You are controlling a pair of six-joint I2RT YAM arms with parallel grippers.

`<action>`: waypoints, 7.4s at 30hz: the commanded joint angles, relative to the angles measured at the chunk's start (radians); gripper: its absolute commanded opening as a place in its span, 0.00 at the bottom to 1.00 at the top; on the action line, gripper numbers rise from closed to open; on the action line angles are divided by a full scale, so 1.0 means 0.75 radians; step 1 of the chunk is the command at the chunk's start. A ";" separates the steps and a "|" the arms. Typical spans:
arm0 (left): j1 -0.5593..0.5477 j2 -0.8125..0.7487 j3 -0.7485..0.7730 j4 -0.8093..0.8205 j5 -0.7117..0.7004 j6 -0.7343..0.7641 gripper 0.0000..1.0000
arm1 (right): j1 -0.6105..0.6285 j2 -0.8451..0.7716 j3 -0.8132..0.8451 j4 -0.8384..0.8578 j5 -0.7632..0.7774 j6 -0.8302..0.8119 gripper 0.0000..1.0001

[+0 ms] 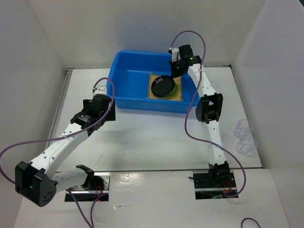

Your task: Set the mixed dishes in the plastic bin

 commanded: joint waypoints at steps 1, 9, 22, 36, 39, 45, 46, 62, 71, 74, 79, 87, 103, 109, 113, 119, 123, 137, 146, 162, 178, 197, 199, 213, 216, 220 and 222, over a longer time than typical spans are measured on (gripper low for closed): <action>-0.003 -0.004 0.040 0.024 -0.028 -0.035 0.99 | 0.003 -0.003 0.078 0.001 0.072 -0.025 0.00; -0.003 -0.004 0.040 0.024 -0.028 -0.035 0.99 | 0.003 -0.017 0.050 0.014 0.133 -0.025 0.22; 0.016 0.120 0.143 0.041 -0.028 -0.022 0.99 | 0.003 -0.528 -0.351 0.057 0.316 0.002 0.55; 0.265 0.791 0.790 0.153 0.424 0.031 0.00 | 0.273 -1.140 -1.586 0.269 0.524 -0.153 0.00; 0.278 0.875 0.821 0.169 0.461 0.047 0.00 | 0.261 -1.208 -1.725 0.343 0.493 -0.153 0.00; 0.278 0.904 0.729 0.231 0.506 0.045 0.00 | 0.200 -1.285 -1.809 0.368 0.454 -0.141 0.00; 0.261 0.890 0.711 0.231 0.506 0.031 0.00 | 0.188 -1.298 -1.810 0.388 0.469 -0.141 0.00; 0.206 0.665 0.479 0.131 0.445 -0.020 0.00 | -0.317 -1.682 -2.038 0.171 0.773 -0.231 0.45; 0.206 0.573 0.383 0.131 0.420 0.006 0.00 | -0.630 -1.570 -2.157 0.237 0.725 -0.342 0.49; 0.206 0.573 0.371 0.118 0.406 0.019 0.00 | -0.680 -1.570 -2.157 0.269 0.741 -0.376 0.49; 0.206 0.560 0.359 0.118 0.406 0.019 0.00 | -0.727 -1.505 -2.171 0.300 0.778 -0.423 0.49; 0.206 0.560 0.330 0.118 0.406 0.019 0.00 | -0.794 -1.361 -2.212 0.374 0.780 -0.454 0.23; 0.151 0.436 0.240 0.145 0.490 -0.008 0.00 | -0.447 -1.803 -1.528 -0.064 0.440 -0.399 0.00; 0.138 0.481 0.252 0.145 0.516 -0.008 0.01 | -0.101 -1.519 -1.055 -0.209 0.071 -0.352 0.00; 0.138 0.481 0.252 0.145 0.516 -0.008 0.02 | -0.058 -1.227 -0.773 -0.260 -0.177 -0.352 0.00; 0.138 0.505 0.264 0.145 0.541 0.004 0.05 | 0.326 -0.973 -0.632 -0.089 0.153 -0.260 0.00; 0.138 0.450 0.265 0.145 0.453 -0.012 0.05 | 0.596 -0.750 -0.476 -0.076 0.348 -0.274 0.00; 0.138 0.399 0.248 0.157 0.449 -0.033 0.05 | 0.723 -0.105 -0.051 -0.093 0.274 -0.315 0.00; 0.138 0.411 0.248 0.169 0.461 -0.033 0.05 | 0.723 0.030 0.007 -0.078 0.258 -0.344 0.03; 0.138 0.423 0.273 0.169 0.447 -0.033 0.06 | 0.838 -0.594 -0.359 0.312 0.769 -0.358 0.99; 0.138 0.352 0.273 0.157 0.422 -0.033 0.10 | -0.099 -1.567 -1.298 0.123 0.521 -0.153 0.91; 0.138 0.092 0.189 0.235 0.328 -0.057 0.89 | -0.945 -2.050 -2.270 -0.029 0.620 -0.573 0.82; 0.138 0.092 0.189 0.235 0.328 -0.057 0.92 | -1.019 -2.010 -2.284 -0.001 0.620 -0.617 0.82; 0.138 0.035 0.177 0.235 0.275 -0.057 0.94 | -1.091 -1.768 -2.395 0.079 0.458 -0.646 0.65; 0.138 0.035 0.177 0.235 0.263 -0.057 0.94 | -1.091 -1.664 -2.366 0.079 0.426 -0.634 0.36; 0.138 0.022 0.177 0.223 0.228 -0.057 0.94 | -1.119 -1.647 -2.152 -0.113 0.263 -0.634 0.00; 0.138 0.022 0.177 0.223 0.210 -0.057 0.94 | -1.097 -1.729 -1.879 -0.268 0.089 -0.634 0.00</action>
